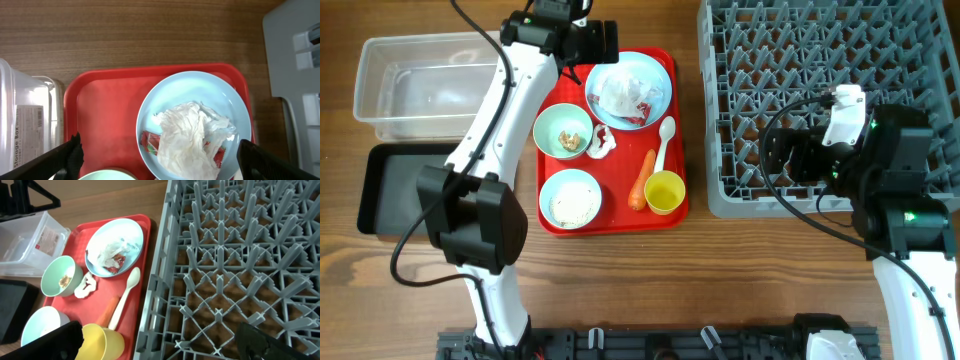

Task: Sort waste into correct bins and load items into the dishwasher rack
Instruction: 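Reach the left gripper to the white plate and grasp the tissue, then carry the tissue left and release it into the clear bin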

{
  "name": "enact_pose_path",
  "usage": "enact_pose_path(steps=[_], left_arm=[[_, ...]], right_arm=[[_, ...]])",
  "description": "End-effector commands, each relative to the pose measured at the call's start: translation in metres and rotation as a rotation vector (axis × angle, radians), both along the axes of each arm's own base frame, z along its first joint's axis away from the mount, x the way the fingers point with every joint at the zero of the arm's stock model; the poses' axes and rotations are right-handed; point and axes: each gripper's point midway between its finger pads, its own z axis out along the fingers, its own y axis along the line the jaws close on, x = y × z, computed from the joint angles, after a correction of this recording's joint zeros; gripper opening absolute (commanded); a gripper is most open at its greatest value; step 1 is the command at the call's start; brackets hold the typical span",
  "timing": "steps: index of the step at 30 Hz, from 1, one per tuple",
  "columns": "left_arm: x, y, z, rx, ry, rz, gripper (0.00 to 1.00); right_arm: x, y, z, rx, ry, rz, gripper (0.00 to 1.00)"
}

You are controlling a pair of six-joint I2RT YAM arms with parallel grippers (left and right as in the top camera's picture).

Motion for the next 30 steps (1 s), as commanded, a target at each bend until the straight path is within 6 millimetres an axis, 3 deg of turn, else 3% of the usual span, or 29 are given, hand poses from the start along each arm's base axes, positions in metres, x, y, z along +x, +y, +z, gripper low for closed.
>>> enact_pose_path(steps=[1, 7, 11, 18, 23, 28, 30], left_arm=[[0.009, 0.0, -0.025, 0.026, 0.027, -0.003, 1.0], [0.011, -0.001, -0.054, 0.04, 0.079, -0.004, 1.0], [0.008, -0.026, -0.065, -0.005, 0.098, -0.162, 1.0], [-0.005, -0.054, -0.119, 0.066, 0.18, -0.308, 1.0], [-0.015, -0.073, -0.143, 0.117, 0.21, -0.414, 1.0], [-0.015, -0.077, -0.158, 0.141, 0.218, -0.426, 0.99], [-0.016, -0.075, -0.167, 0.143, 0.236, -0.424, 0.92]], right_arm=[[0.002, 0.003, 0.007, 0.015, -0.011, 0.003, 1.0], [0.002, 0.003, 0.007, 0.015, -0.011, 0.003, 1.0], [0.002, 0.003, 0.007, 0.015, -0.012, 0.002, 1.0], [0.001, 0.003, 0.006, 0.018, -0.003, 0.0, 1.0], [0.001, 0.003, 0.006, 0.024, 0.0, -0.005, 1.0], [0.001, 0.003, 0.006, 0.034, 0.005, -0.014, 1.0], [0.001, 0.003, 0.006, 0.035, 0.005, -0.014, 1.0]])
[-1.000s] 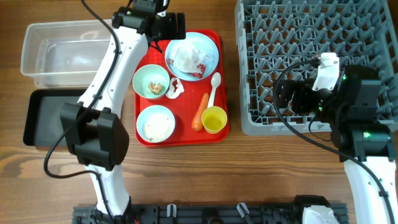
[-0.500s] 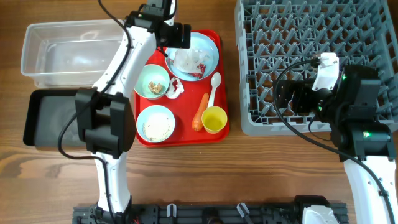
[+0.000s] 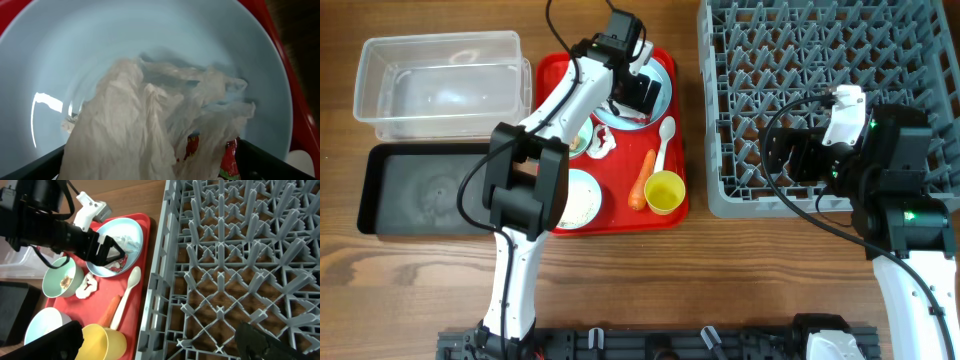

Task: Sort waste into correct bins and load items into the dishwasher rack
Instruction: 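Carry the tissue left and release it into the clear bin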

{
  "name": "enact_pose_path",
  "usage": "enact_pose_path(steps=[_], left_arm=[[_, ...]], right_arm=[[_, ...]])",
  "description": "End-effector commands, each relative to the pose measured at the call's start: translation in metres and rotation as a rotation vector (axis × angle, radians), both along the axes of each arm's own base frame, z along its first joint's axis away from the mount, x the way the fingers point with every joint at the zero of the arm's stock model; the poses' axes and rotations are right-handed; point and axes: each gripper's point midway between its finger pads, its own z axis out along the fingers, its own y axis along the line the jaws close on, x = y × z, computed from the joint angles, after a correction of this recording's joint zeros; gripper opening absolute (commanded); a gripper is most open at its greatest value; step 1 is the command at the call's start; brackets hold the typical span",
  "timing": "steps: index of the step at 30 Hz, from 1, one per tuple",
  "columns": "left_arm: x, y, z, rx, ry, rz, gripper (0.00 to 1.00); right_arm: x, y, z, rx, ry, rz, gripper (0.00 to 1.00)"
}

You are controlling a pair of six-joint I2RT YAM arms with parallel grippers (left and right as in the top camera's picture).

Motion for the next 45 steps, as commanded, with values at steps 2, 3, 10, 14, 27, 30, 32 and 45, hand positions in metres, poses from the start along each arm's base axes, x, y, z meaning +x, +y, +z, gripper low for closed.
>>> enact_pose_path(steps=[2, 3, 10, 14, 27, 30, 32, 45], left_arm=[[-0.001, 0.005, -0.029, 0.036, 0.041, -0.018, 0.74], [-0.003, 0.005, -0.035, 0.041, 0.052, -0.018, 0.64], [-0.003, 0.006, -0.035, 0.035, 0.057, 0.009, 0.04], [0.013, 0.018, 0.006, -0.019, 0.005, 0.139, 0.04], [0.032, 0.193, 0.183, -0.117, -0.243, 0.634, 0.04], [0.017, 0.254, 0.149, -0.064, -0.138, 0.758, 0.04], [0.004, 0.279, 0.124, -0.036, -0.056, 0.81, 0.04], [-0.006, 0.315, 0.092, -0.021, 0.023, 0.886, 1.0]], right_arm=[[0.002, 0.003, 0.007, 0.018, -0.008, 0.0, 1.0], [0.002, 0.003, 0.007, 0.019, -0.007, -0.001, 1.0], [0.002, 0.003, 0.007, 0.019, -0.007, -0.001, 1.0], [0.002, 0.003, 0.007, 0.018, -0.007, 0.0, 1.0], [0.002, 0.003, 0.007, 0.023, -0.004, -0.005, 1.0], [0.002, 0.003, 0.007, 0.024, -0.004, -0.005, 1.0], [0.002, 0.003, 0.007, 0.026, -0.003, -0.007, 1.0], [0.002, 0.003, 0.007, 0.036, 0.002, -0.016, 1.0]])
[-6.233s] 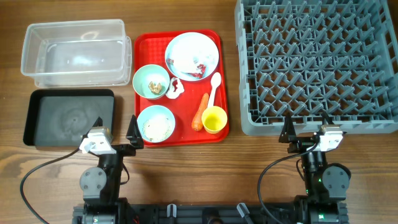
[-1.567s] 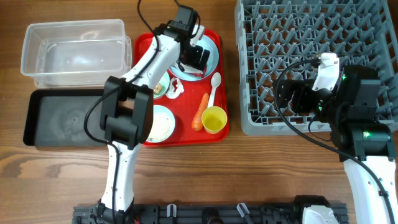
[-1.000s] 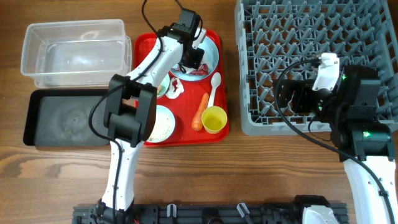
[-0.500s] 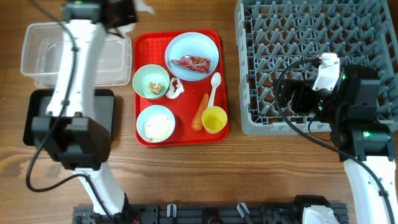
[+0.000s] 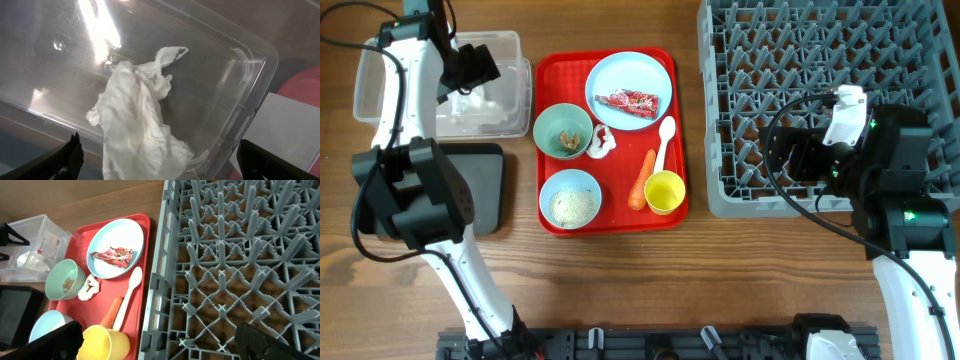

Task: Sort waste into correct bins and load items into the dishwasher rack
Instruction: 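Carry the tissue left and release it into the clear bin, then reach the left gripper back to the plate and grasp the red wrapper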

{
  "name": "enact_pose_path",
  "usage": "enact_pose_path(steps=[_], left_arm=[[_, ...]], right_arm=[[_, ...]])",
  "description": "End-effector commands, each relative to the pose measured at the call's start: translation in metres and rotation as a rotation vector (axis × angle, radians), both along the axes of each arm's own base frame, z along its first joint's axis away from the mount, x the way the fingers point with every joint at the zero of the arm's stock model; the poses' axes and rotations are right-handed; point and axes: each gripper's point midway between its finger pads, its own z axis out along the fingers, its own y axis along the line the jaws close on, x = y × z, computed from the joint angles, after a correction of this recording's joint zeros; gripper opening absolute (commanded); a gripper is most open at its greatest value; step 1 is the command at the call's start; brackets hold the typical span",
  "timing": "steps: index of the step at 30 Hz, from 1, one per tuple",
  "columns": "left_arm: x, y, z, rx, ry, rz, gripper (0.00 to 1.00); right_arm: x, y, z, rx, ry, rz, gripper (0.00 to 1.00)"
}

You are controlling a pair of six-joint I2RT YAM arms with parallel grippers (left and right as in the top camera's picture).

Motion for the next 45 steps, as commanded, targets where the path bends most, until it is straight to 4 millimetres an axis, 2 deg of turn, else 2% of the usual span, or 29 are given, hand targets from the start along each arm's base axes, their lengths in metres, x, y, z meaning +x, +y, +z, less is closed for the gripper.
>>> enact_pose_path(steps=[1, 3, 5, 8, 10, 12, 14, 16, 18, 21, 23, 32, 38, 40, 41, 42, 44, 45], left_arm=[[0.002, -0.002, 0.034, 0.006, -0.07, 0.01, 1.0], [0.0, -0.012, 0.052, -0.035, -0.105, 0.015, 0.97], [0.001, -0.033, 0.076, -0.104, -0.163, -0.053, 0.95], [0.004, -0.103, 0.122, -0.198, -0.296, -0.38, 0.96], [0.003, -0.15, 0.13, -0.223, -0.322, -0.523, 0.99], [0.0, -0.196, 0.118, -0.212, -0.299, -0.669, 1.0], [-0.003, -0.24, 0.092, -0.188, -0.257, -0.835, 1.0], [-0.002, -0.267, 0.057, -0.097, -0.189, -0.909, 1.0], [0.002, -0.283, 0.03, -0.042, -0.154, -0.936, 1.0], [0.006, -0.303, 0.003, -0.034, -0.141, -0.981, 1.0], [0.007, -0.31, -0.011, -0.038, -0.127, -0.991, 1.0], [0.006, -0.313, -0.073, -0.055, -0.038, -1.0, 0.99], [0.005, -0.313, -0.093, -0.059, -0.013, -0.999, 0.97], [0.005, -0.313, -0.096, -0.059, -0.009, -0.999, 0.85], [0.006, -0.313, -0.098, -0.059, -0.008, -0.999, 0.74], [0.006, -0.313, -0.102, -0.06, -0.006, -0.996, 0.54], [0.004, -0.313, -0.112, -0.066, 0.014, -0.986, 0.42], [0.002, -0.312, -0.118, -0.072, 0.028, -0.968, 0.4]], right_arm=[[0.002, 0.003, 0.007, 0.015, -0.009, 0.002, 1.0], [0.002, 0.003, 0.007, 0.015, -0.009, 0.002, 1.0], [0.002, 0.003, 0.007, 0.015, -0.01, 0.002, 1.0], [0.003, 0.003, 0.008, 0.014, -0.014, 0.002, 1.0], [0.003, 0.003, 0.008, 0.014, -0.017, 0.002, 1.0], [0.003, 0.003, 0.008, 0.015, -0.016, 0.002, 1.0], [0.003, 0.003, 0.008, 0.014, -0.015, 0.003, 1.0], [0.002, 0.003, 0.007, 0.013, -0.011, 0.004, 1.0], [0.001, 0.003, 0.006, 0.013, -0.004, 0.004, 1.0], [0.0, 0.003, 0.003, 0.013, 0.007, 0.003, 1.0], [-0.001, 0.003, 0.002, 0.013, 0.013, 0.003, 0.99], [-0.001, 0.003, 0.002, 0.013, 0.015, 0.003, 1.0], [-0.001, 0.003, 0.001, 0.013, 0.019, 0.003, 1.0], [-0.001, 0.003, 0.001, 0.013, 0.019, 0.003, 1.0], [-0.002, 0.003, 0.001, 0.013, 0.02, 0.003, 1.0], [-0.002, 0.003, 0.001, 0.013, 0.021, 0.003, 1.0], [-0.002, 0.003, 0.001, 0.013, 0.022, 0.003, 1.0], [-0.002, 0.003, 0.001, 0.013, 0.022, 0.004, 1.0]])
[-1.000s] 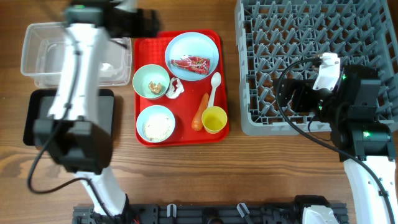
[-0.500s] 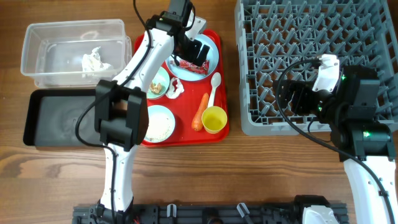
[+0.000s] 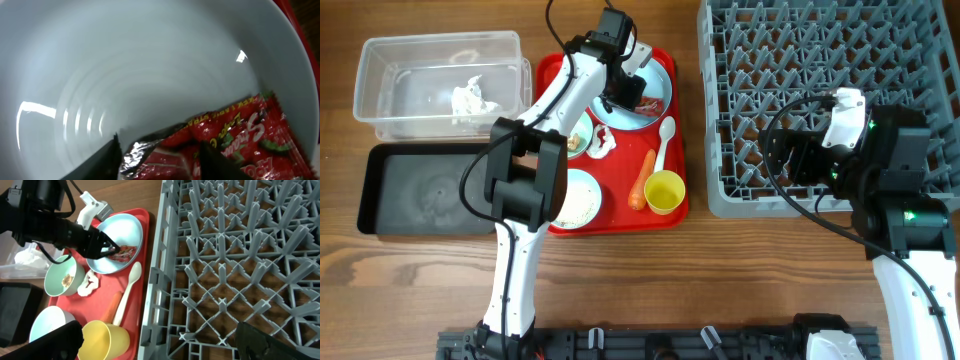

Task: Sort waste into correct bins and load items into the dishwasher rack
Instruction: 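Reach the left gripper back to the plate and grasp the red wrapper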

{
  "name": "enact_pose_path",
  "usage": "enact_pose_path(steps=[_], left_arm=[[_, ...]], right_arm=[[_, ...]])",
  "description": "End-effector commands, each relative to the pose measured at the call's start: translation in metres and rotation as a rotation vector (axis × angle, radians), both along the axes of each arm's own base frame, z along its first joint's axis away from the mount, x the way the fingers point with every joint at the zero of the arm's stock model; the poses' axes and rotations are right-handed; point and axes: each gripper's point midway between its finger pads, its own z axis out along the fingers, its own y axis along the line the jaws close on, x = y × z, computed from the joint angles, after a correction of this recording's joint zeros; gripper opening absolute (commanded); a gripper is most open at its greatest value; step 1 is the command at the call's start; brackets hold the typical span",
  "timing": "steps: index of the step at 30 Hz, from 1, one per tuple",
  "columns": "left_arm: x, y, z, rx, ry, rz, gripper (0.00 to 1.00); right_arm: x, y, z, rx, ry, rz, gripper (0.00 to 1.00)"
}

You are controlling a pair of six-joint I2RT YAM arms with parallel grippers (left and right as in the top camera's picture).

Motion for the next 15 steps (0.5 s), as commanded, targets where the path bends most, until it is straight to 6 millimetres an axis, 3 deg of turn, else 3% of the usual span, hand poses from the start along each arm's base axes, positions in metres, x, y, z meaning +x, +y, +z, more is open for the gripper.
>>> enact_pose_path(steps=[1, 5, 6, 10, 13, 15], left_arm=[[-0.012, 0.001, -0.043, 0.017, 0.093, 0.029, 0.38], [-0.015, 0.003, -0.056, 0.025, 0.118, 0.042, 0.15], [-0.015, 0.004, -0.056, 0.031, 0.114, 0.044, 0.04], [-0.003, 0.017, -0.046, 0.082, 0.065, 0.118, 0.04], [0.005, 0.022, -0.019, 0.072, 0.019, 0.141, 0.04], [0.011, 0.024, 0.013, 0.054, -0.032, 0.142, 0.04]], right_arm=[[0.002, 0.002, 0.005, 0.012, -0.004, 0.003, 1.0], [0.001, 0.002, 0.004, 0.013, 0.002, 0.003, 1.0], [0.001, 0.002, 0.004, 0.013, 0.004, 0.003, 1.0], [0.0, 0.003, 0.003, 0.013, 0.01, 0.003, 1.0], [0.0, 0.003, 0.003, 0.013, 0.01, 0.003, 1.0], [0.0, 0.003, 0.003, 0.013, 0.01, 0.003, 1.0]])
